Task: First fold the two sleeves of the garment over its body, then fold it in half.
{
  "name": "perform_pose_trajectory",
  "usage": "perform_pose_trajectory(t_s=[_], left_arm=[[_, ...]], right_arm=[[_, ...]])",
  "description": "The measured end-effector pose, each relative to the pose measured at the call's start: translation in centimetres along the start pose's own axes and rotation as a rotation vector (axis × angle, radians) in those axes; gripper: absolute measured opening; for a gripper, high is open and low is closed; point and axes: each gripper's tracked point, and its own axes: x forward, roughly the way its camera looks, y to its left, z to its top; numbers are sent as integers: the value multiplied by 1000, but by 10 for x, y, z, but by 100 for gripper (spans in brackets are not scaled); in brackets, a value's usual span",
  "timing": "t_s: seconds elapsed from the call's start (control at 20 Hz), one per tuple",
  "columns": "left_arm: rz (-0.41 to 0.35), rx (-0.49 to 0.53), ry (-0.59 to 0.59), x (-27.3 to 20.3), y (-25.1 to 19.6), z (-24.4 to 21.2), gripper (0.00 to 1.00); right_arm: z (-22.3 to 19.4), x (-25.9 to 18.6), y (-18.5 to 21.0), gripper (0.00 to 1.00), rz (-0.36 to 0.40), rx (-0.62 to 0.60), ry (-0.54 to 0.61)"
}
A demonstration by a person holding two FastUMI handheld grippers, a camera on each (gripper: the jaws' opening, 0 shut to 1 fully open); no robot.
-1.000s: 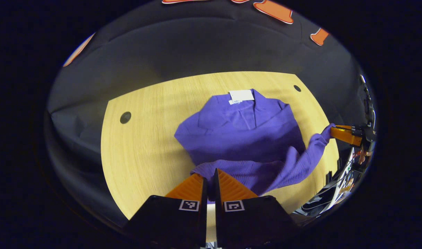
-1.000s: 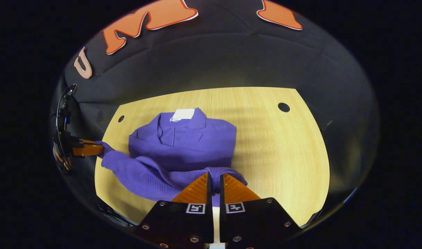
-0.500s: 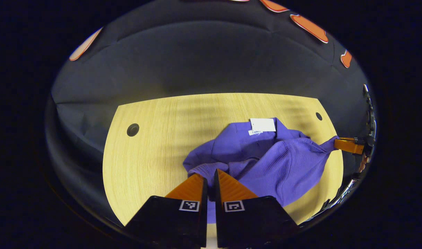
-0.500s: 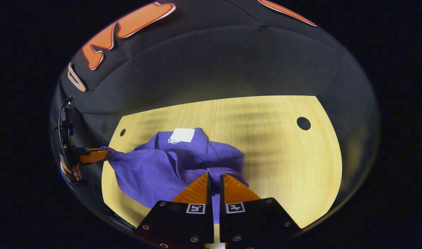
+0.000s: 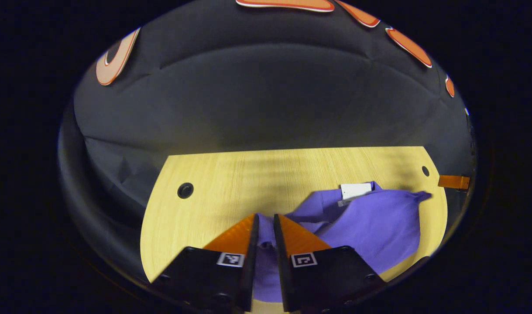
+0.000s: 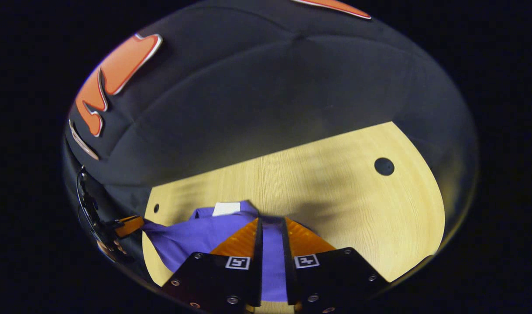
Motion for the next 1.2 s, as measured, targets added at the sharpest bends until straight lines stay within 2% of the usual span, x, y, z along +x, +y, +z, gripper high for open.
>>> perform_pose_trajectory(t_s=[0.05, 0.1, 0.15, 0.2, 0.25, 0.3, 0.35, 0.4, 0.45, 0.5, 0.55, 0.7, 0.8, 0.95, 1.2], left_arm=[[7, 3, -15, -7, -1, 3, 37], [3, 6, -27, -13, -5, 5, 39], [-1, 3, -43, -19, -3, 7, 45], [-6, 0, -60, -28, -3, 10, 51], [6, -9, -86, -38, 5, 15, 67], [-5, -24, -115, -48, 8, 20, 72], [-18, -43, -148, -59, 5, 24, 83], [-35, -60, -171, -67, 5, 25, 85], [-41, -81, -180, -77, 5, 22, 87], [-55, -94, -183, -86, 2, 14, 93], [-69, -109, -196, -95, -1, 11, 100], [-99, -104, -262, -124, -3, 8, 100], [-90, -89, -315, -144, 0, 8, 100], [-123, -90, -401, -180, -6, 9, 100], [-146, -97, -558, -232, -12, 9, 100]], right_arm=[[4, -6, -4, 25, -8, 0, -17], [7, -13, -9, 26, -23, -13, -39], [12, -22, -11, 38, -39, -34, -67], [15, -31, -11, 30, -50, -56, -91], [17, -43, -8, 43, -60, -85, -124], [20, -54, -3, 37, -59, -117, -155], [16, -66, 1, 49, -50, -146, -165], [11, -75, 11, 50, -44, -158, -168], [10, -83, 20, 69, -32, -158, -182], [7, -89, 28, 85, -25, -157, -195], [6, -98, 36, 92, -23, -159, -216], [10, -124, 54, 95, -38, -216, -307], [10, -140, 65, 95, -56, -257, -357], [9, -163, 85, 95, -65, -299, -437], [-5, -200, 125, 95, -25, -367, -576]])
